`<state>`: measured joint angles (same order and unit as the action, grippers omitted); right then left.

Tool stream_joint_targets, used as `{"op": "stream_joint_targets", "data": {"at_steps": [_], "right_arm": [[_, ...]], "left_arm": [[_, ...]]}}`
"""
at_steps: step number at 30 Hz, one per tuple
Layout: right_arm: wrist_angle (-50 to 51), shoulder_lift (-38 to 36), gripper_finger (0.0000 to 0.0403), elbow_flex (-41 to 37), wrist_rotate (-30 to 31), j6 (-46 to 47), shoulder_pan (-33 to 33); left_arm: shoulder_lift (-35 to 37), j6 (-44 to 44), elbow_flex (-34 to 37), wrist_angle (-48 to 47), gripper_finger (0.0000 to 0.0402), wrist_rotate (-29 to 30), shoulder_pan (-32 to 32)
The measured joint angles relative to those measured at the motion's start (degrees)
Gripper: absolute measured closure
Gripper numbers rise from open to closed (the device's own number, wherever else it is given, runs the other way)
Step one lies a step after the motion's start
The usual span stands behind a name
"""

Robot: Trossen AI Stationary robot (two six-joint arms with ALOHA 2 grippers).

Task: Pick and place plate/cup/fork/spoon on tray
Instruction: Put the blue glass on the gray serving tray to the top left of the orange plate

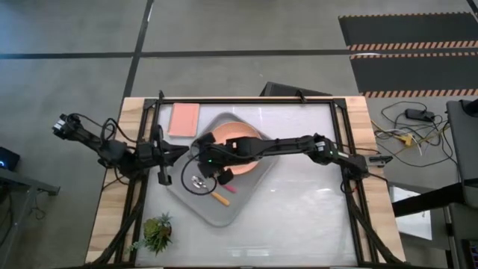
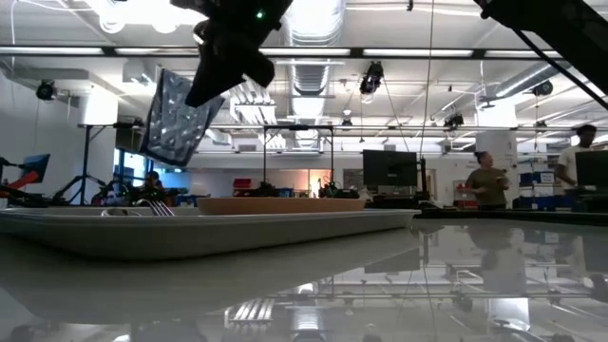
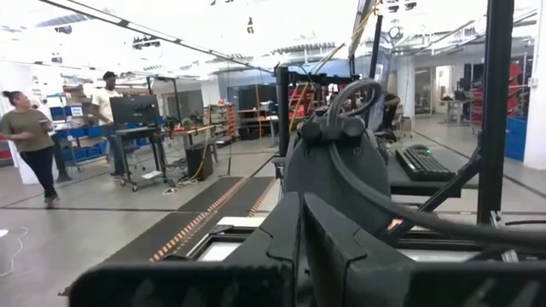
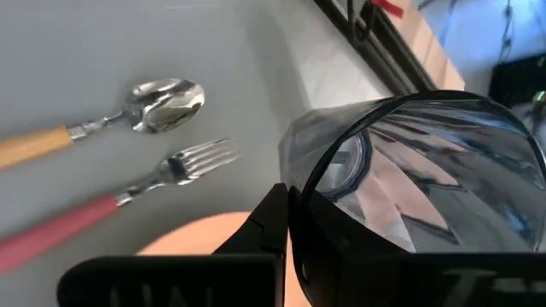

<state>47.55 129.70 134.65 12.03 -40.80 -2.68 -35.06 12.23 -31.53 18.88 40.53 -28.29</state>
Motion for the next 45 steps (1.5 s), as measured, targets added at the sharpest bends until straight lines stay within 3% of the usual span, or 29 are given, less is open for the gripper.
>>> {"op": "stream_joint_targets", "data": {"at_steps": [8, 23, 45], "right_arm": [[-6.4, 2.5, 0.0394, 0.0, 0.0, -9.3, 0.1], [-13.4, 5.6, 0.0394, 0.0, -8.0, -3.2, 0.2], [-11.8, 8.5, 0.0394, -0.1, -8.0, -4.0, 0.4]], "left_arm": [[1.0, 0.0, 0.0, -1.0, 0.0402, 0.0, 0.0], [1.6, 0.0, 0.0, -2.0, 0.0402, 0.0, 0.0], [1.9, 0.0, 0.0, -2.5, 0.0402, 0.0, 0.0]]}}
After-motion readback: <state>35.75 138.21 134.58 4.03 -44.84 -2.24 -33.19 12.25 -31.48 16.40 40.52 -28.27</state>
